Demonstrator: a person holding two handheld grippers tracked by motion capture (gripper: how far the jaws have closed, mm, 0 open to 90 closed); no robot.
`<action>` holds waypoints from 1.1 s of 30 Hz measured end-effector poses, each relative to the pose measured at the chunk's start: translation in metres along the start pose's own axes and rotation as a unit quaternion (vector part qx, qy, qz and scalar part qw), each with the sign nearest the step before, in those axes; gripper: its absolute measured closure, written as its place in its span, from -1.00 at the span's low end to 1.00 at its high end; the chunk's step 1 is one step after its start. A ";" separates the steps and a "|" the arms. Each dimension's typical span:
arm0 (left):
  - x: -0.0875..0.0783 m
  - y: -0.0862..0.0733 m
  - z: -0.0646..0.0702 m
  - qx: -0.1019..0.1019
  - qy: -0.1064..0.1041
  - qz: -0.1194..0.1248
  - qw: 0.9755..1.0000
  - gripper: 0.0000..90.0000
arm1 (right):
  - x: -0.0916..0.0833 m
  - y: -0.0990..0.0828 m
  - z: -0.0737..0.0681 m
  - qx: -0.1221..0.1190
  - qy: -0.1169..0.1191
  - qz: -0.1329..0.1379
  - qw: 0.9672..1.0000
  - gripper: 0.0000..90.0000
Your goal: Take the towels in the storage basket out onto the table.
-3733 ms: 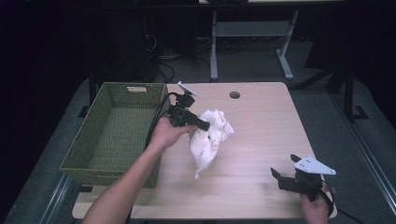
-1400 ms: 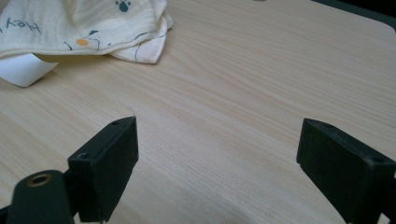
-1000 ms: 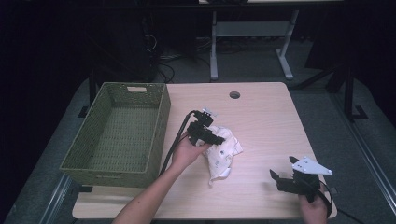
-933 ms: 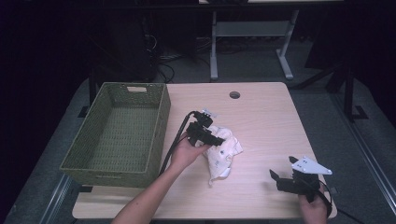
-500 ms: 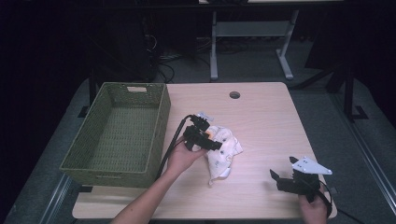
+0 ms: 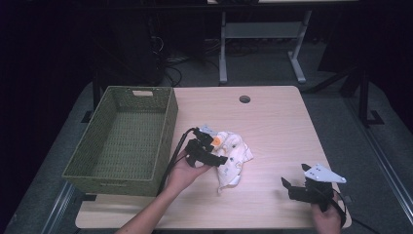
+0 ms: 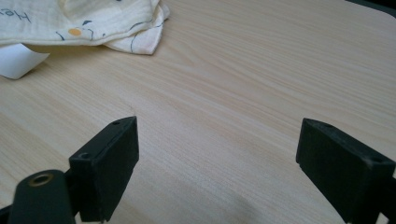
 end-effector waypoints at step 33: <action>-0.015 -0.050 0.019 0.022 0.005 0.014 1.000 -0.61 | 0.000 -0.001 -0.001 -0.004 0.000 -0.001 1.000 -0.72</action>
Point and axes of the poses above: each handheld gripper's, and its own axes: x roughly forward along the jaws, y roughly out of its top, z roughly to its right, the point moved 9 cm from there along x, roughly forward along the jaws, and after that the axes turned 11 degrees about -y, right-handed, at the moved point
